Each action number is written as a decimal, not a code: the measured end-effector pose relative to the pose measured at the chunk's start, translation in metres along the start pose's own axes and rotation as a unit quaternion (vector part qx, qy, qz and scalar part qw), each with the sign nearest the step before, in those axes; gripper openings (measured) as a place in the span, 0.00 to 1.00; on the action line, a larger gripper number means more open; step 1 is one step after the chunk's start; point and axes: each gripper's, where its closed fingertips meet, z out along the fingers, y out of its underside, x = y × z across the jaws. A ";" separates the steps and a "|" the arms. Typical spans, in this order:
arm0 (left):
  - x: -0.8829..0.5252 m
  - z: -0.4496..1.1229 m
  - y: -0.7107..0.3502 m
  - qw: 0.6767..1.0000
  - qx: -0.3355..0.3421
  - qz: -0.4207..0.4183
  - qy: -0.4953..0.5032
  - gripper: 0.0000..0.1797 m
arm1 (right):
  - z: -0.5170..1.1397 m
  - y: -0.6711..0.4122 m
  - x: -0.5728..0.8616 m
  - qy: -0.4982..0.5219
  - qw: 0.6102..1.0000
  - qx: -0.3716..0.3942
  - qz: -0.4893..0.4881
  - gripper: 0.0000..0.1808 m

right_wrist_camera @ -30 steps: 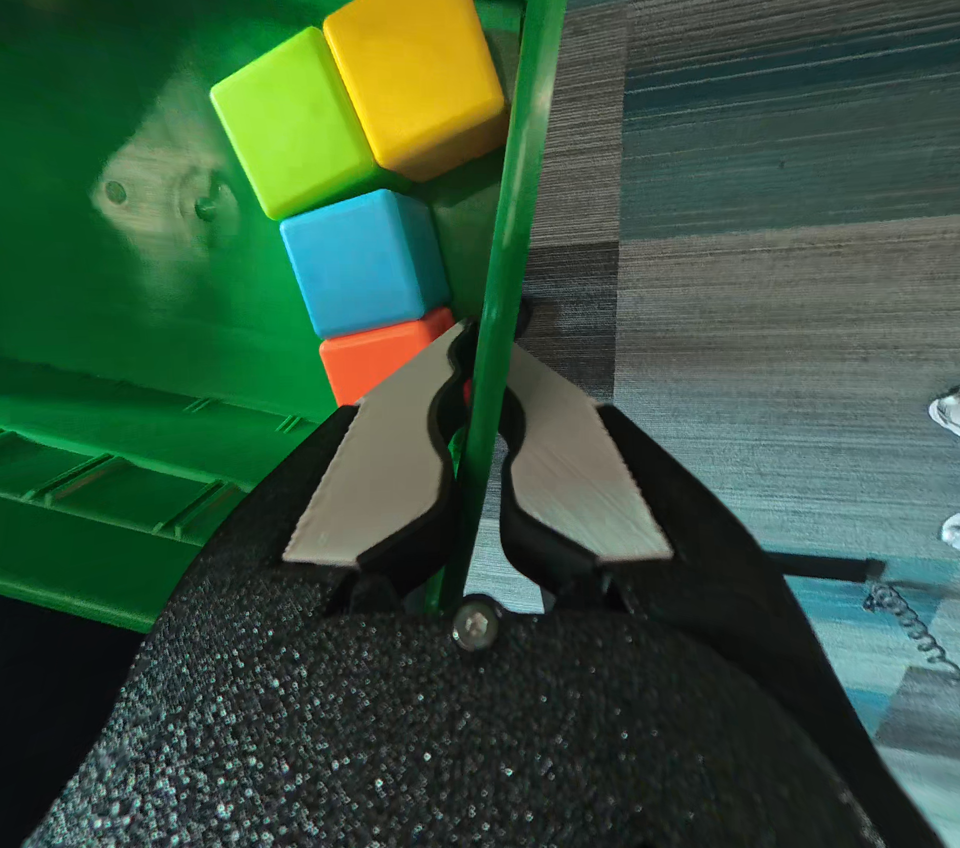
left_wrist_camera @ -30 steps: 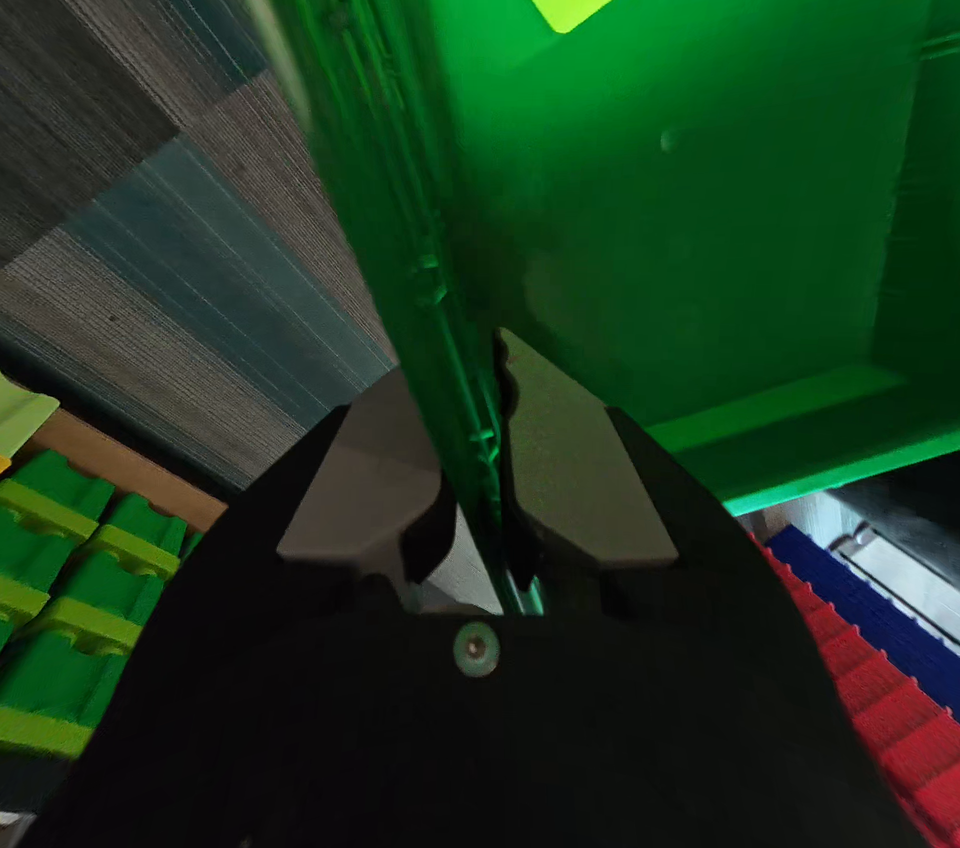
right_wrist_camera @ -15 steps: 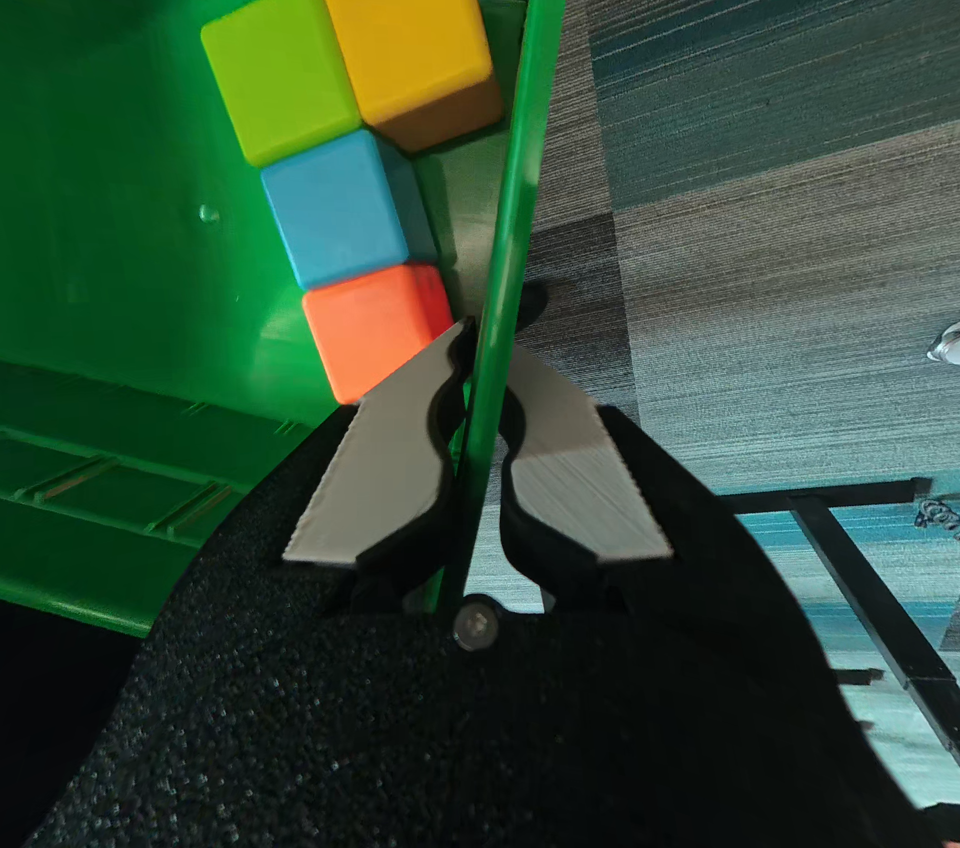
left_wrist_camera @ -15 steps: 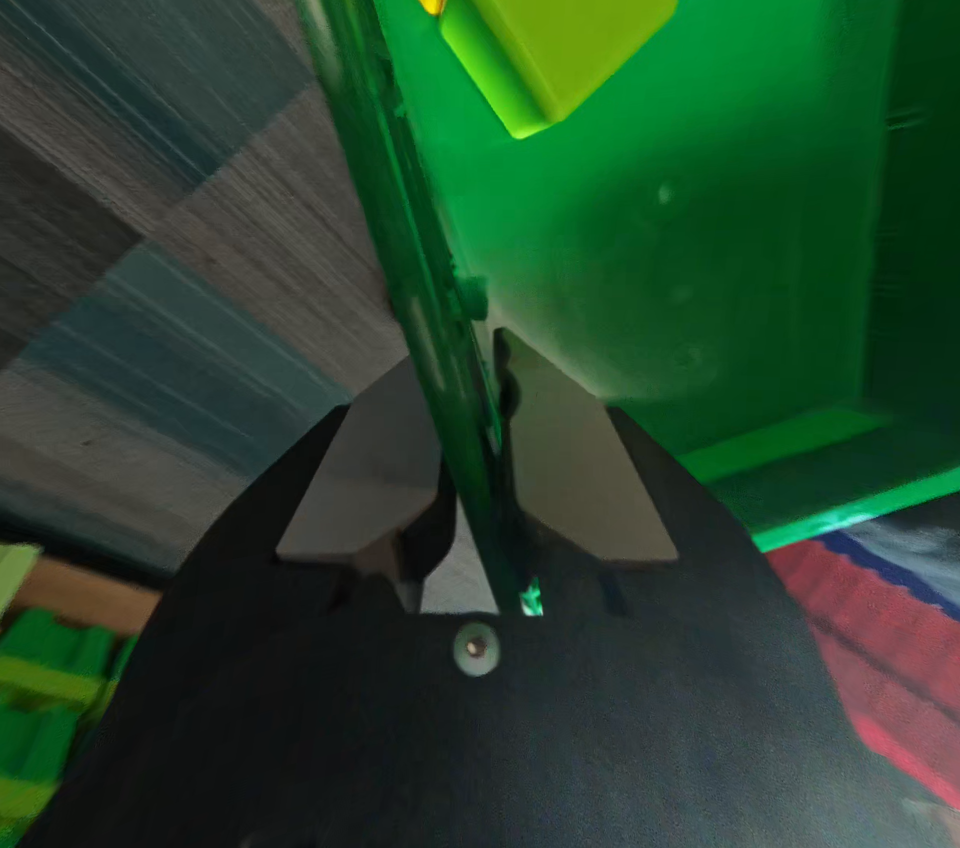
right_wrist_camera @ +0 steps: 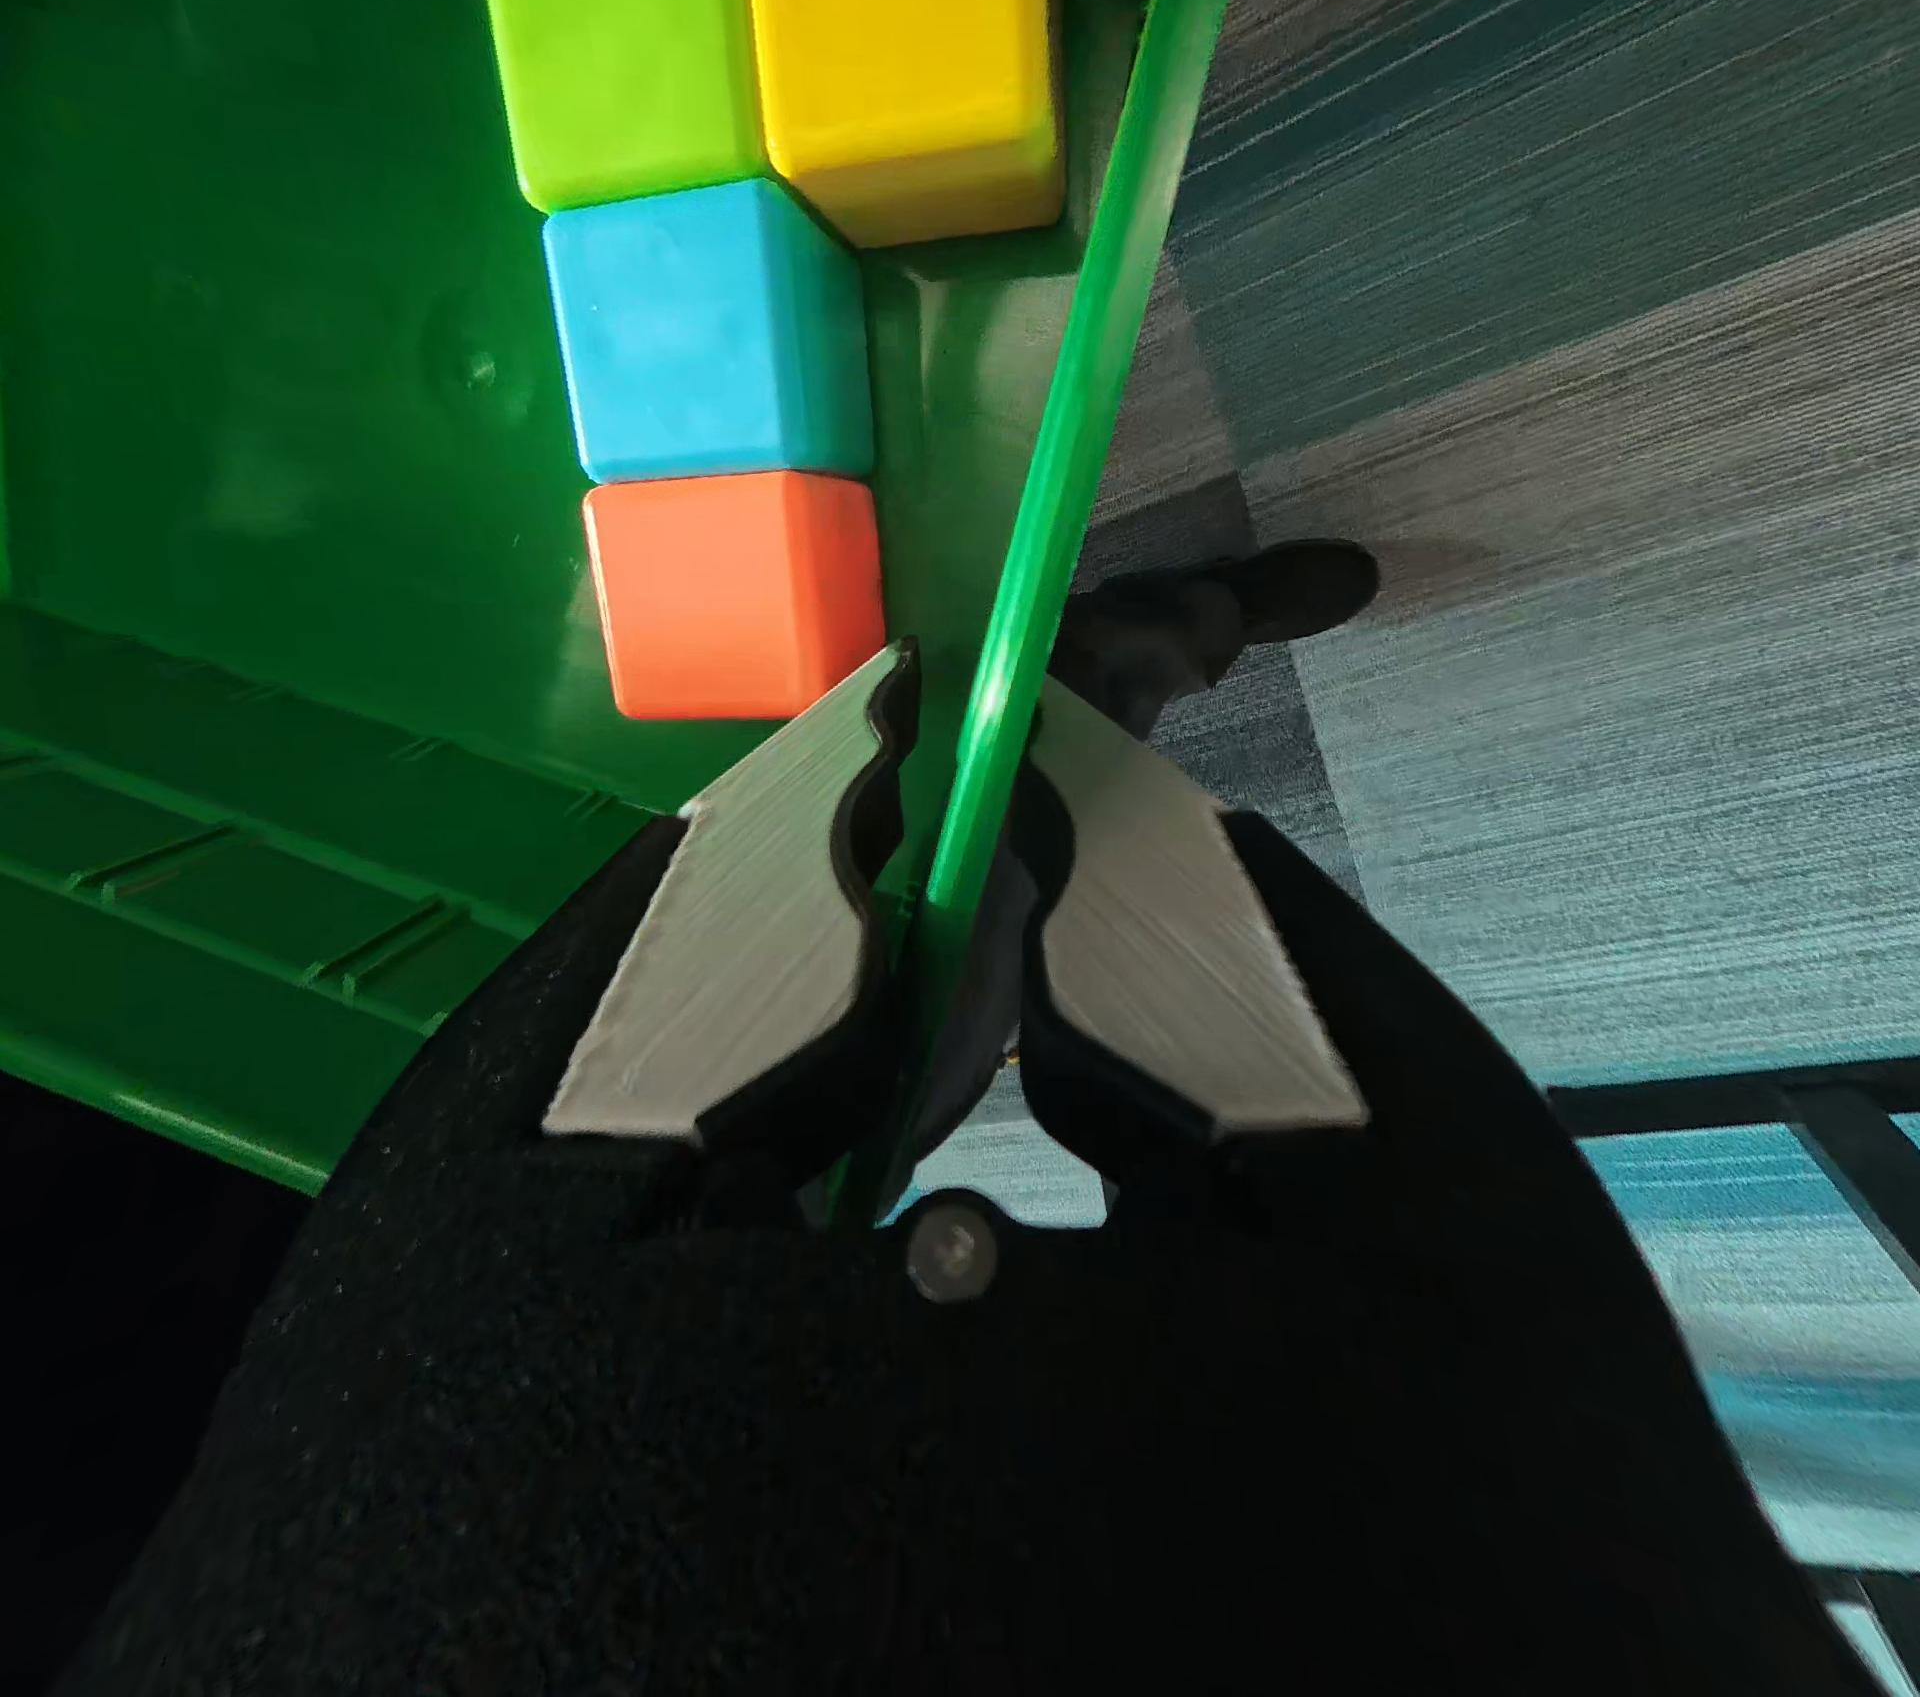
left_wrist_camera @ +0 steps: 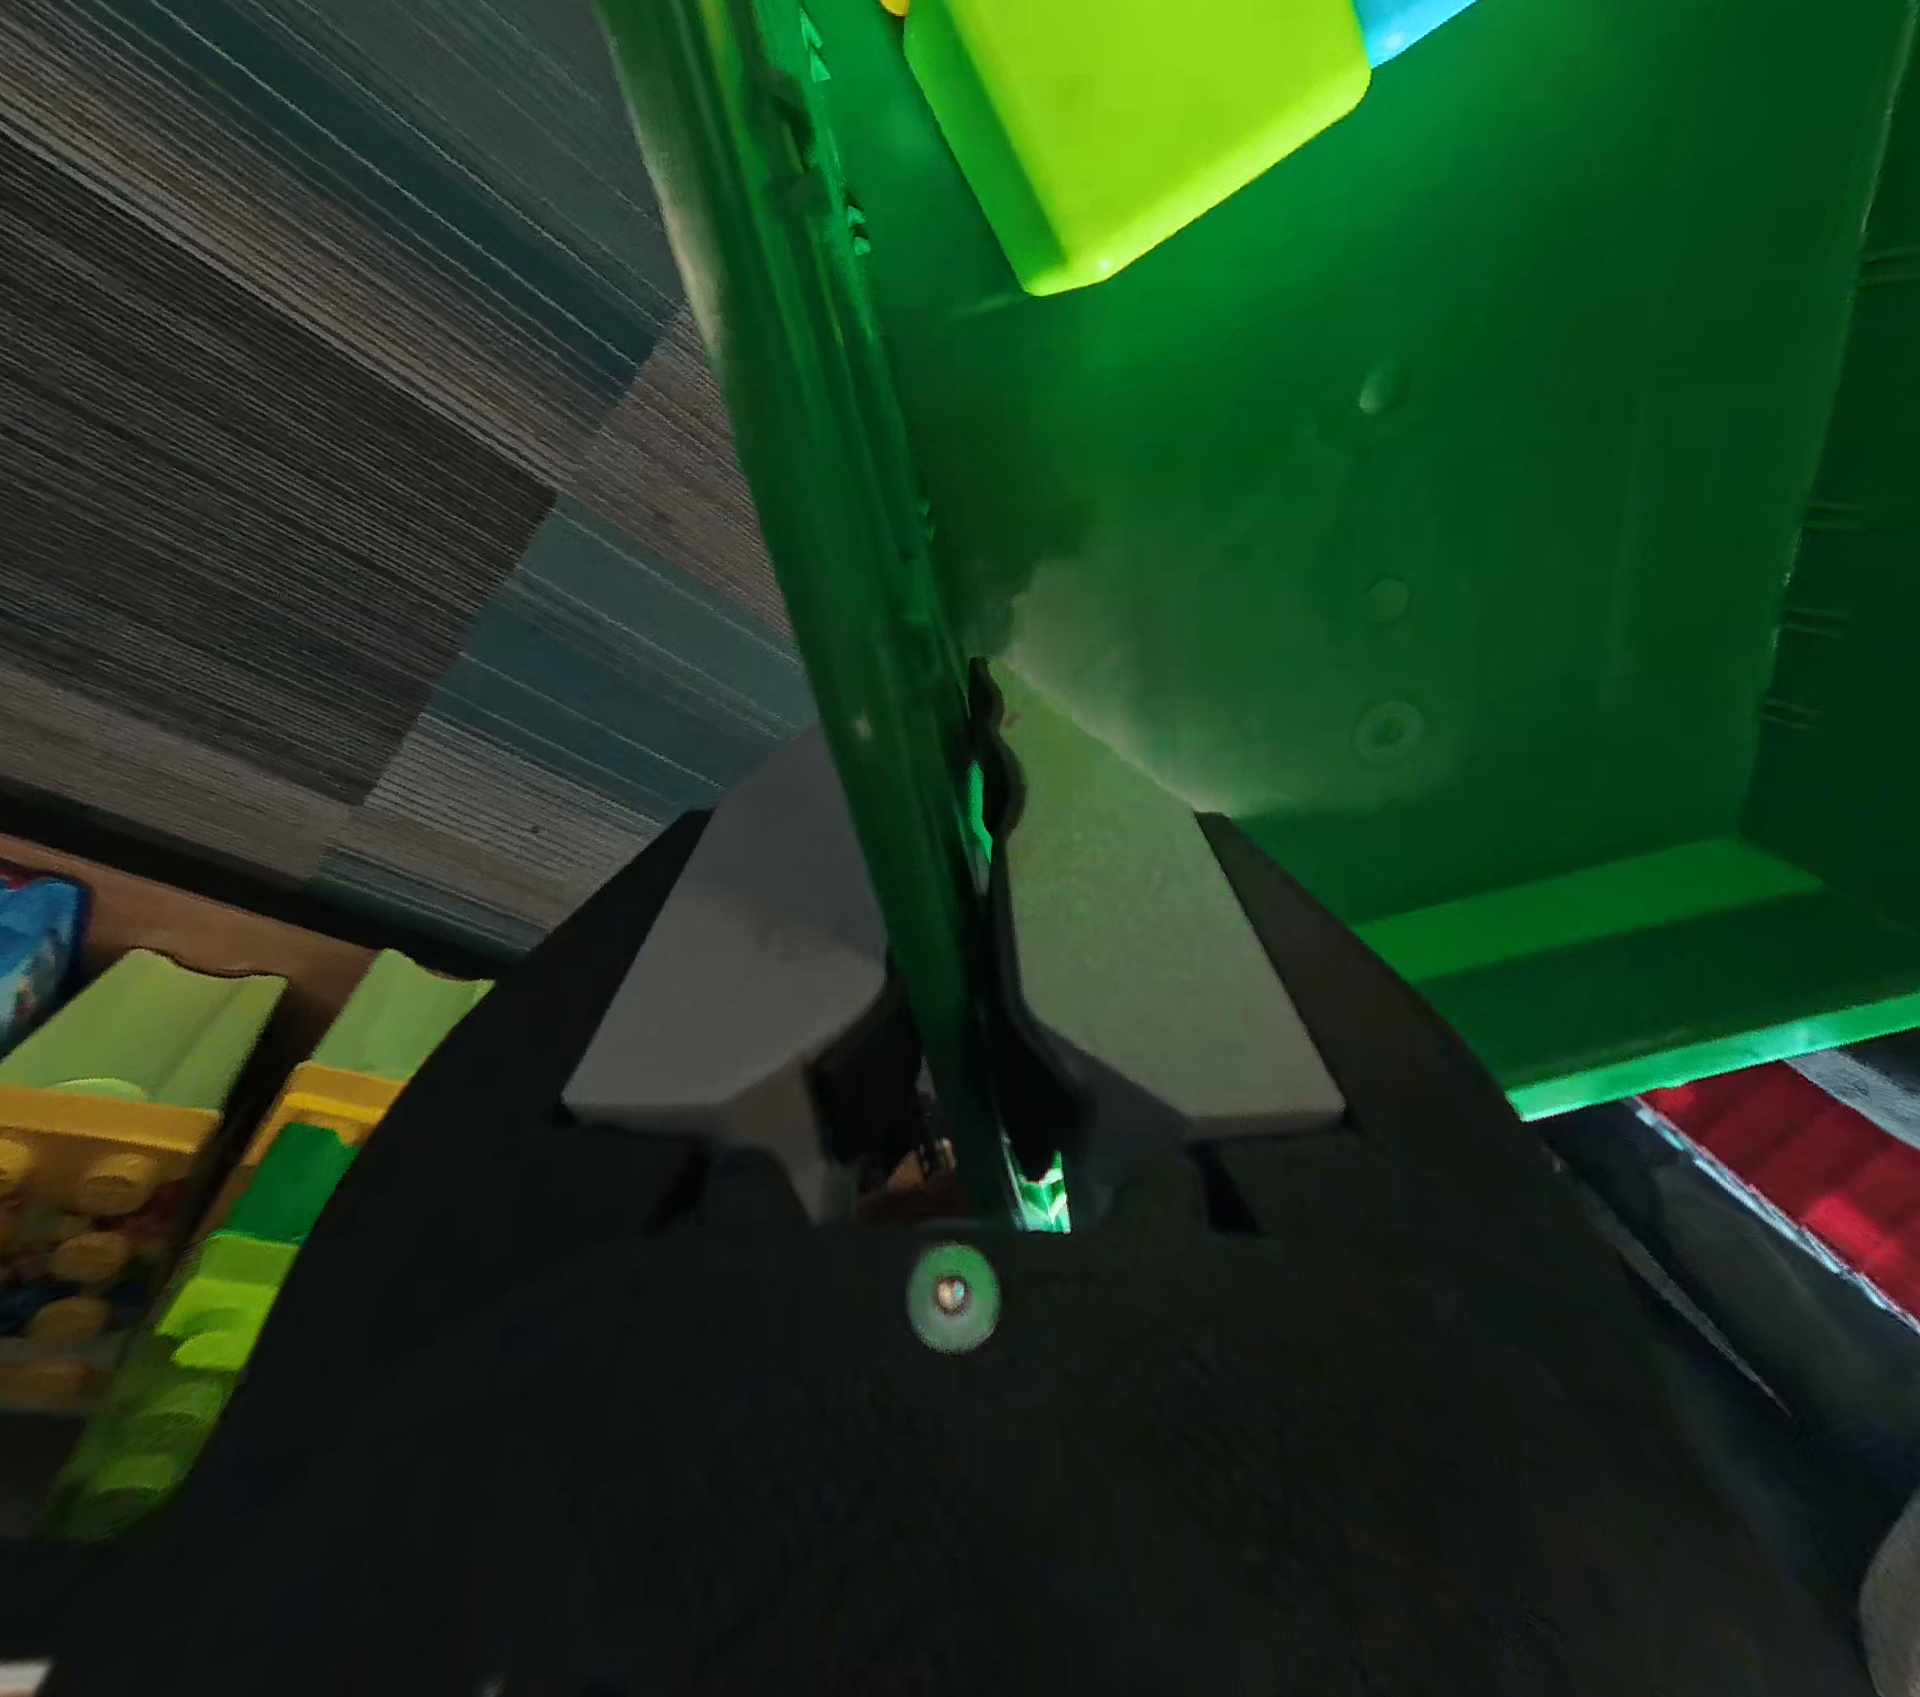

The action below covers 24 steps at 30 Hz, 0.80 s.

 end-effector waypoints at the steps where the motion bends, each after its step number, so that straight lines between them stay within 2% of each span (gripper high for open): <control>1: -0.011 -0.002 -0.012 1.000 -0.008 0.001 -0.003 0.01 | 0.000 -0.003 0.014 -0.006 1.000 0.007 0.001 0.08; 7: -0.080 -0.015 -0.114 0.999 -0.049 0.010 -0.012 0.01 | -0.017 -0.025 0.122 -0.037 0.998 0.054 0.007 0.10; 15: -0.153 -0.038 -0.316 0.993 -0.073 0.092 -0.016 0.01 | -0.098 -0.007 0.290 -0.041 0.991 0.102 0.081 0.14; 24: -0.254 -0.014 -0.497 0.979 -0.092 0.179 0.017 0.00 | -0.166 -0.011 0.462 -0.042 0.946 0.242 0.210 0.17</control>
